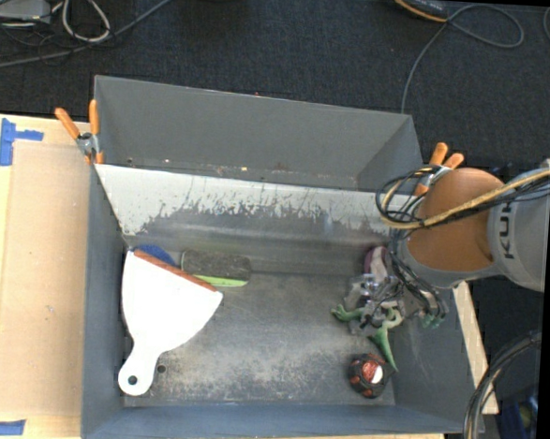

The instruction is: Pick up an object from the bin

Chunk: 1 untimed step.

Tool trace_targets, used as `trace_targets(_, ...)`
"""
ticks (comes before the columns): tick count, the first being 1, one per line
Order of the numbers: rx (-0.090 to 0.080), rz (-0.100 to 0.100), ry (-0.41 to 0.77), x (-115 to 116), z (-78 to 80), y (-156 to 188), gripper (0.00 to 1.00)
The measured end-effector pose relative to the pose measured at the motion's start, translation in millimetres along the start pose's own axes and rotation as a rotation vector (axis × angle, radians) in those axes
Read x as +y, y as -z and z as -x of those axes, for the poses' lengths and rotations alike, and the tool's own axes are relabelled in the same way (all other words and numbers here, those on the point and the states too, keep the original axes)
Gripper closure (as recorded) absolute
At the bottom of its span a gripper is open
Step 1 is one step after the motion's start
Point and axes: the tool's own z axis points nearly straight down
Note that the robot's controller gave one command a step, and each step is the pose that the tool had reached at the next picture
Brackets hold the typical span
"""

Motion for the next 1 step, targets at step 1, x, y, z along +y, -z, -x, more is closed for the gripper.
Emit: trace_targets(1,0.003,0.004,-0.074,-15.0,-1.6,17.8,1.0)
